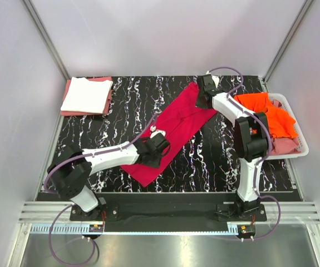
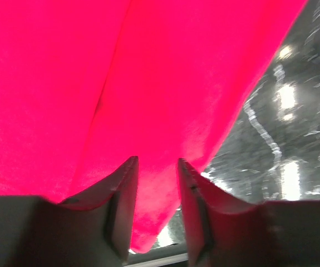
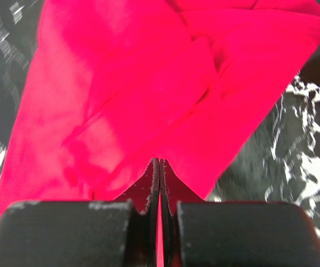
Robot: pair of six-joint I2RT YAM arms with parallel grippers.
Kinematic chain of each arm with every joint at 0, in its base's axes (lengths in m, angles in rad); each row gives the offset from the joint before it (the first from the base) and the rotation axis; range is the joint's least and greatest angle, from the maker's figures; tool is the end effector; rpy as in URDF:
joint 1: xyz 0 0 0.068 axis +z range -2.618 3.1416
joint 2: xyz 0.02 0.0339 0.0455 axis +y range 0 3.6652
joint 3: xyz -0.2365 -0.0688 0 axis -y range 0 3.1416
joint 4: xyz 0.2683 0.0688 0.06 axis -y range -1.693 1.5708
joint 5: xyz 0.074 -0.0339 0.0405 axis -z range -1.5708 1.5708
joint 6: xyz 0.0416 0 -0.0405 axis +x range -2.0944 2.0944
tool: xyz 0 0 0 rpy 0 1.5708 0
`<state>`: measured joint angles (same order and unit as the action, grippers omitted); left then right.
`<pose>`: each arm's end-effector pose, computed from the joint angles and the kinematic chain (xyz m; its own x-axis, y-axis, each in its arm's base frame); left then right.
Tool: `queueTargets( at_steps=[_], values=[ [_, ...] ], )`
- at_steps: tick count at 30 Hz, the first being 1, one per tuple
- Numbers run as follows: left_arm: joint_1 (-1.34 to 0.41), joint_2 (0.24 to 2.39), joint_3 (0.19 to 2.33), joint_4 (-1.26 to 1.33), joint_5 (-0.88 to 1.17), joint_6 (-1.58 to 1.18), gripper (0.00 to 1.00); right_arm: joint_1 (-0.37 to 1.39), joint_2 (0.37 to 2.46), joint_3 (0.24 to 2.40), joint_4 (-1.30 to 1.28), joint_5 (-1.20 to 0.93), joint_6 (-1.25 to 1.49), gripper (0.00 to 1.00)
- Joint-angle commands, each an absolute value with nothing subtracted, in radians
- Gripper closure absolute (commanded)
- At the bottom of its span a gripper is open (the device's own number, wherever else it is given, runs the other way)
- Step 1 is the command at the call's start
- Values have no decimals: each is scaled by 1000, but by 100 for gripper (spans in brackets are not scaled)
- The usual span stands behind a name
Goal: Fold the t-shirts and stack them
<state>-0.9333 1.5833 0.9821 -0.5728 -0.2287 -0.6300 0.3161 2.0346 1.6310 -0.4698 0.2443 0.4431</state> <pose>0.1995 -0.2535 0.1421 -0.8739 0.2159 -0.4355 0.2669 0.9619 -0.0587 0.4494 0.1364 0.1872 -0.7242 0.2008 -0.6597 0.1732 0.9790 0.1079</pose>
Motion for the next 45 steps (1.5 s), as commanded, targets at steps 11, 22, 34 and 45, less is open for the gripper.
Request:
queueTargets(
  at_steps=[11, 22, 34, 45],
  values=[
    [-979, 1597, 877, -439, -146, -647, 86, 224, 2284, 1859, -485, 338, 523, 100],
    [-1104, 1588, 862, -316, -97, -795, 86, 173, 2471, 2092, -532, 249, 404, 100],
    [-1123, 1635, 1168, -371, 26, -692, 73, 167, 2662, 2491, -621, 31, 314, 98],
    [-795, 1459, 985, -511, -101, -531, 76, 167, 2228, 2266, -667, -181, 454, 79]
  ],
)
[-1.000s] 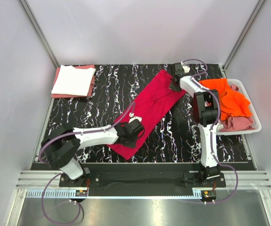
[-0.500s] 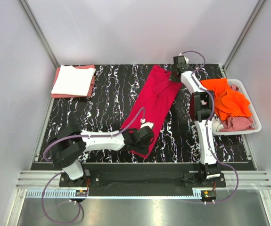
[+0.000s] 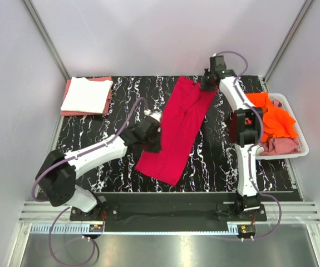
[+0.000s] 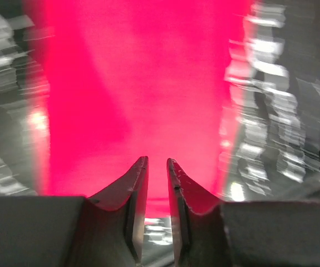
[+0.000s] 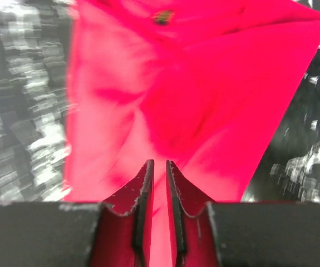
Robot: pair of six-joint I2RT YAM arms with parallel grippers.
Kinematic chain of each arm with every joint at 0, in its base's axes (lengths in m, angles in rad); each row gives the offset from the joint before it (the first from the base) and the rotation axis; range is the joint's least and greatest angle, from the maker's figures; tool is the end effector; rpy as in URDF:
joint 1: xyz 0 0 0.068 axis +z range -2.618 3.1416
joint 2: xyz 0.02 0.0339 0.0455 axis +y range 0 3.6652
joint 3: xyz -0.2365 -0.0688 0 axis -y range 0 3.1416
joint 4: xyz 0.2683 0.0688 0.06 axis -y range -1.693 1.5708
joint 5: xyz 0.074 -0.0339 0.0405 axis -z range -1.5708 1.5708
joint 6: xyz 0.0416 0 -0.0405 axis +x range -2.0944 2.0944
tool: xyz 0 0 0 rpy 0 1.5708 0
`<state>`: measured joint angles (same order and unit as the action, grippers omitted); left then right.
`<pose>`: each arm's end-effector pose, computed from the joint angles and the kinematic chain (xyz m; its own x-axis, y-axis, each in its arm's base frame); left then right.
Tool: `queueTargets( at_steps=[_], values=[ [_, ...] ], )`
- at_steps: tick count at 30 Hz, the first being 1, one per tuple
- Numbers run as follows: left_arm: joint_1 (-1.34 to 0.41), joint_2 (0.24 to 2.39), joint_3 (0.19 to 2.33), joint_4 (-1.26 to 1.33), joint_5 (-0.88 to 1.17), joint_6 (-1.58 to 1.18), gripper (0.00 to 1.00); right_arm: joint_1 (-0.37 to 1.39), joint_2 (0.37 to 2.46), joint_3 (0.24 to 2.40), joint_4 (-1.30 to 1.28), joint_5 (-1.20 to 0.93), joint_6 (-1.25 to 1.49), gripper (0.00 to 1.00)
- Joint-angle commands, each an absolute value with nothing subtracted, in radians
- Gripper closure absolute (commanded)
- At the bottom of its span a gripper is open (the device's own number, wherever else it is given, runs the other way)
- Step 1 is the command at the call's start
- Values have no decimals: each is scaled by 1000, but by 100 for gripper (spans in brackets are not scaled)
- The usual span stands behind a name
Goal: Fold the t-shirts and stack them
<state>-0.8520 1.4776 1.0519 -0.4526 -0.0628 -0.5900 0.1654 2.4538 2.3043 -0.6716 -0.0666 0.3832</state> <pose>0.2264 -0.2548 0.2039 -0.8243 0.0989 -0.5574 0.3202 0.8934 -0.3151 0.5476 0.0942 0.1985 -0.7477 0.2534 -0.6138 0.0761 0.9509 0.3000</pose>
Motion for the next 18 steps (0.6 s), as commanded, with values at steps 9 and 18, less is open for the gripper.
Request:
queueTargets(
  at_steps=[9, 18],
  values=[
    [-752, 1470, 781, -422, -156, -575, 82, 256, 1930, 1756, -591, -265, 577, 78],
    [-752, 1450, 651, -407, -235, -653, 85, 276, 1795, 1410, -431, -199, 597, 79]
  ],
)
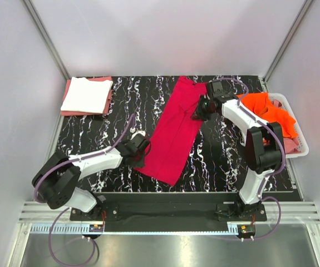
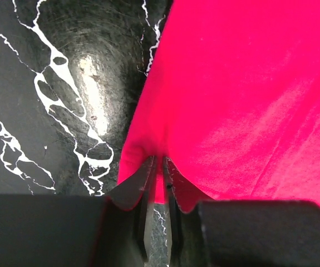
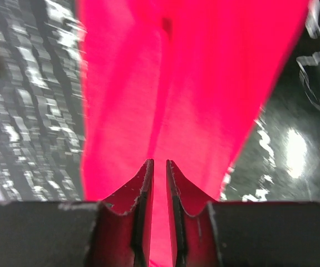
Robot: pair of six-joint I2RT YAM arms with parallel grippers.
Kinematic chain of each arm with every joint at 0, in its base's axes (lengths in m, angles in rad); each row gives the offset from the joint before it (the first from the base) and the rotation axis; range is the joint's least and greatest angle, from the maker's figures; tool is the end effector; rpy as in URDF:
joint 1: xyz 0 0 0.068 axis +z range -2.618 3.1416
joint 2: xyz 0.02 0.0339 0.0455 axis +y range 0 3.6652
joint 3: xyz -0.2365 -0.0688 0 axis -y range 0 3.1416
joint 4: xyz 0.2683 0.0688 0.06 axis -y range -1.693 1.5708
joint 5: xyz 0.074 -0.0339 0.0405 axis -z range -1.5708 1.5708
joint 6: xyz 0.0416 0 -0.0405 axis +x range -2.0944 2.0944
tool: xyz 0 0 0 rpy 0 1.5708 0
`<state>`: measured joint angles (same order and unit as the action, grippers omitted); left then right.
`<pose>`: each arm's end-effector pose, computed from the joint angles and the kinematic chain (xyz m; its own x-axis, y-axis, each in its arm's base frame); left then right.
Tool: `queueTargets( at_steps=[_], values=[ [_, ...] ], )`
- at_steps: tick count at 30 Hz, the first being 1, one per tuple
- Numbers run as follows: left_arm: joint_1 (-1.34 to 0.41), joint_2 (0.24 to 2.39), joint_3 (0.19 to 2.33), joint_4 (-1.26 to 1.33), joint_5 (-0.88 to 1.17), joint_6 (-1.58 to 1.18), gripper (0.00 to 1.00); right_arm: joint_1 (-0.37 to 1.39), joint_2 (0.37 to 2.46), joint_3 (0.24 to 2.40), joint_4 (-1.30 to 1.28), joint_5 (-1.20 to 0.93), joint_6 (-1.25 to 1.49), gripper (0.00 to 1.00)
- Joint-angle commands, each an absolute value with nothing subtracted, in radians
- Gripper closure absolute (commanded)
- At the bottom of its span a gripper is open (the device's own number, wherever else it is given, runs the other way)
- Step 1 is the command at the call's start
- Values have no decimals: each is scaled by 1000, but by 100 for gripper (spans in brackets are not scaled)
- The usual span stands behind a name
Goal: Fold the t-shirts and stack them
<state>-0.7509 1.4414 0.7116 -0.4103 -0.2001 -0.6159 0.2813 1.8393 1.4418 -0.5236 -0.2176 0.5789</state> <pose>0.2084 -0.1832 0.1096 -0.8935 0.0594 -0.4451 0.1125 0.9892 -0.0938 0.4036 0.1260 0.2017 -0.8573 0.3083 -0.4123 0.0866 0.8758 0.4749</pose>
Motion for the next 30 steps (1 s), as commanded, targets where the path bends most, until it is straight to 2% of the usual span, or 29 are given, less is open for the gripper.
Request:
queueTargets(
  at_steps=[1, 8, 13, 22, 30],
  values=[
    [-753, 1439, 640, -403, -230, -660, 85, 276, 1804, 1408, -428, -201, 592, 79],
    [-802, 1257, 519, -405, -178, -767, 85, 273, 1954, 1468, -400, -76, 531, 78],
    [-922, 1192, 480, -382, -169, -851, 83, 236, 2095, 1604, -396, -6, 528, 80],
    [-991, 1209, 552, -475, -216, -905, 82, 172, 2307, 1850, -426, -31, 518, 82],
    [-1011, 1138, 713, -577, -282, -845, 78, 156, 2479, 2094, -531, -38, 471, 83]
  ],
)
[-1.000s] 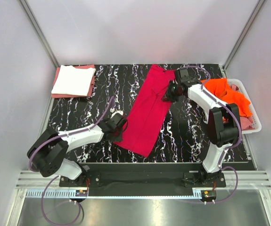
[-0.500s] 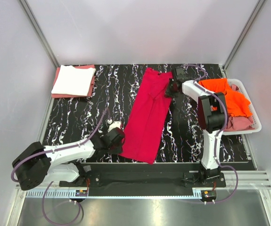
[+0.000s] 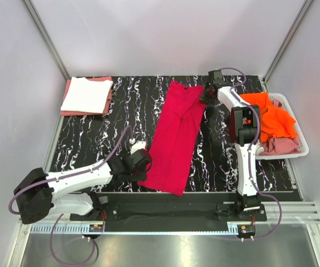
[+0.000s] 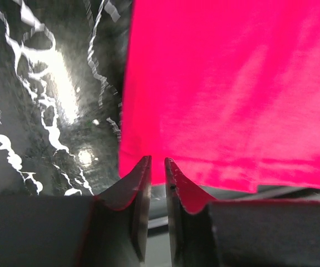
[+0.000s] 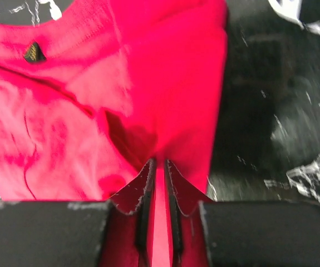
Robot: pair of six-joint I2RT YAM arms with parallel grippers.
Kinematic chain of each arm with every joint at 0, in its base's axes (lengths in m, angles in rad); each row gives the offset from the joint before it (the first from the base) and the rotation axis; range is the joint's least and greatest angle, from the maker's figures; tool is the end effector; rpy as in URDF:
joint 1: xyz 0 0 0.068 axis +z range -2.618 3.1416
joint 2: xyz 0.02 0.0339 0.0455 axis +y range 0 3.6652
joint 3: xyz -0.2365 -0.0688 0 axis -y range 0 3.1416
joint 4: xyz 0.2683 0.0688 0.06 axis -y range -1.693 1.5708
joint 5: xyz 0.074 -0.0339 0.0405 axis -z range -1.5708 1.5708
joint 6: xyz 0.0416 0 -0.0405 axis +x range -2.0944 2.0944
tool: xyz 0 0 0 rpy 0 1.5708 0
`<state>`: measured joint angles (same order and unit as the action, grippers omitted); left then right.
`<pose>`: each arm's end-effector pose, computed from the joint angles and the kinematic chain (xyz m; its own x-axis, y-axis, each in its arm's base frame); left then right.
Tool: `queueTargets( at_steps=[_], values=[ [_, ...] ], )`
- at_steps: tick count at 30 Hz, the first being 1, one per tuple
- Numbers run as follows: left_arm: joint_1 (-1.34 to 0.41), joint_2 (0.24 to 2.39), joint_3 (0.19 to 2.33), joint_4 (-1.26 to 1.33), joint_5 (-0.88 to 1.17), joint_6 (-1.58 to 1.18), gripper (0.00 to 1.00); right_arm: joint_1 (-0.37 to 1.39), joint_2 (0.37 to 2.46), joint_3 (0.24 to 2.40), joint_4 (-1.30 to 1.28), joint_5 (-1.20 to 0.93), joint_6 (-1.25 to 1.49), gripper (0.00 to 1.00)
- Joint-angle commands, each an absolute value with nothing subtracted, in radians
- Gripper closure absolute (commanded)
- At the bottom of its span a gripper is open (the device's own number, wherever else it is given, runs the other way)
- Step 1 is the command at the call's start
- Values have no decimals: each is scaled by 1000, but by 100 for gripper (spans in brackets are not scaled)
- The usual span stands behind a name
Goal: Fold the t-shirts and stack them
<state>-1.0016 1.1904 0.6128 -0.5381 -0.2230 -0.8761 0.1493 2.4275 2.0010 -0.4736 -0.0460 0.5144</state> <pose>0.1371 -0.1973 0.1340 -0.9007 0.0176 -0.4340 0.1204 0.9701 -0.2105 0.5333 0.0822 0.1215 -0.7614 0.3825 -0.5234 0.2272 0.9136 0.3372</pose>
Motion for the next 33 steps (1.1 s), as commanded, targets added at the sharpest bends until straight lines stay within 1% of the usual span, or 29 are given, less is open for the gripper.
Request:
queueTargets(
  at_steps=[1, 4, 5, 6, 8, 11, 14, 15, 18, 20, 22, 25, 27, 28, 31, 32, 33],
  values=[
    [-1011, 1134, 730, -584, -300, -825, 77, 155, 2515, 2120, -557, -40, 465, 83],
    [-1008, 1112, 781, -604, -316, -787, 71, 153, 2600, 2256, -622, -60, 433, 83],
    [-1006, 1108, 790, -604, -313, -778, 70, 153, 2626, 2346, -646, -61, 420, 83],
    [-1000, 1103, 792, -604, -307, -767, 68, 153, 2649, 2393, -669, -63, 416, 83],
    [-993, 1104, 790, -601, -285, -746, 67, 152, 2718, 2512, -704, -80, 399, 83],
    [-962, 1112, 756, -582, -252, -726, 63, 152, 2776, 2621, -707, -129, 374, 82],
    [-908, 1114, 698, -522, -160, -710, 59, 152, 2772, 2635, -707, -164, 362, 81],
    [-887, 1112, 681, -502, -103, -709, 58, 152, 2742, 2625, -709, -170, 361, 80],
    [-870, 1103, 624, -411, -25, -681, 53, 152, 2666, 2548, -710, -172, 351, 77],
    [-870, 1103, 603, -368, 21, -658, 50, 150, 2568, 2478, -710, -170, 347, 72],
    [-867, 1126, 594, -350, 29, -626, 48, 150, 2460, 2424, -709, -170, 354, 67],
    [-859, 1193, 597, -359, 29, -604, 46, 150, 2332, 2340, -715, -181, 379, 61],
    [-859, 1225, 583, -328, 40, -604, 45, 150, 2271, 2267, -718, -186, 402, 55],
    [-859, 1235, 577, -319, 41, -607, 45, 152, 2210, 2235, -719, -205, 431, 54],
    [-859, 1256, 571, -316, 11, -606, 45, 159, 2068, 2053, -719, -271, 509, 51],
    [-859, 1256, 572, -321, 3, -606, 45, 164, 2025, 1931, -721, -281, 529, 49],
    [-859, 1255, 572, -322, 3, -604, 45, 172, 1981, 1858, -719, -270, 549, 46]
  ],
)
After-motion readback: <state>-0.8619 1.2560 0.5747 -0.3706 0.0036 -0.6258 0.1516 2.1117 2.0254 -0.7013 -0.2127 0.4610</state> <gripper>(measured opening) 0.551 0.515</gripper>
